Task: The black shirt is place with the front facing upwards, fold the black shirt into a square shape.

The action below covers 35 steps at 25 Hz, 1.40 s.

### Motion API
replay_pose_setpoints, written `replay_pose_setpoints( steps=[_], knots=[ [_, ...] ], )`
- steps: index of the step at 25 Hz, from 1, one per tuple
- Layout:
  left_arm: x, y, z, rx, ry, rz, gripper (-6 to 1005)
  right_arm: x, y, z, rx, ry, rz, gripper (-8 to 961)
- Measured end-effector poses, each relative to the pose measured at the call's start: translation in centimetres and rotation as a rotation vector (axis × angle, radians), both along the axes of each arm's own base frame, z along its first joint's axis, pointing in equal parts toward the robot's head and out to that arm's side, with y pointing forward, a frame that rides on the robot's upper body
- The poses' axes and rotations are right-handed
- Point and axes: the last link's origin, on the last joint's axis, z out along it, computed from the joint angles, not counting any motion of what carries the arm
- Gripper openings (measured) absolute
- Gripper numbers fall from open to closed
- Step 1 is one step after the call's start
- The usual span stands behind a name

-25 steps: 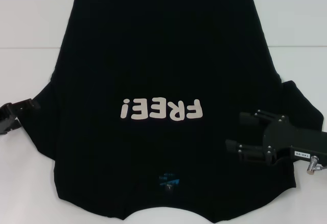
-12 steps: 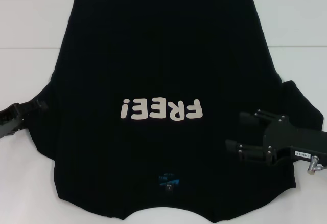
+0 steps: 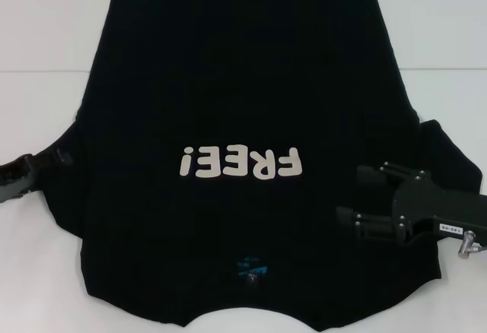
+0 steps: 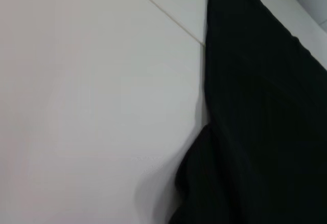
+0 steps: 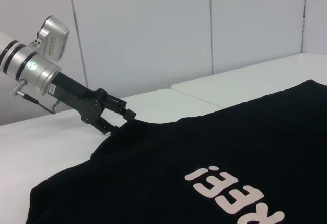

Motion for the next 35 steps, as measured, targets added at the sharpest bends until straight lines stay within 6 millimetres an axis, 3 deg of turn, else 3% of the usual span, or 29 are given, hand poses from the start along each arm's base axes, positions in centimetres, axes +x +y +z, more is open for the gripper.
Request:
replay_pose_setpoints(
  steps=[12,14,26,31,35],
  knots=[
    [0.72,0.76,-0.33,-0.051,0.056,-0.03,819,-0.02,0.01,0.06,0.002,0.004,0.0,895],
    [0.73,0.79,-0.26,-0.05,0.057,-0.031,605,-0.03,0.0,0.06,0.002,0.004,0.0,896],
    [0.78,0.89,-0.16,-0.047,0.061,-0.037,125,-0.05,0.03,0.11,0.003,0.003,0.002,896],
    [0.8,0.91,-0.15,-0.046,0.063,-0.04,2,-0.05,0.02,0.1,0.003,0.003,0.002,896],
    [0.71,0.89,0.1,-0.038,0.065,-0.039,2,-0.04,0.01,0.08,0.002,0.004,0.001,896]
  ],
)
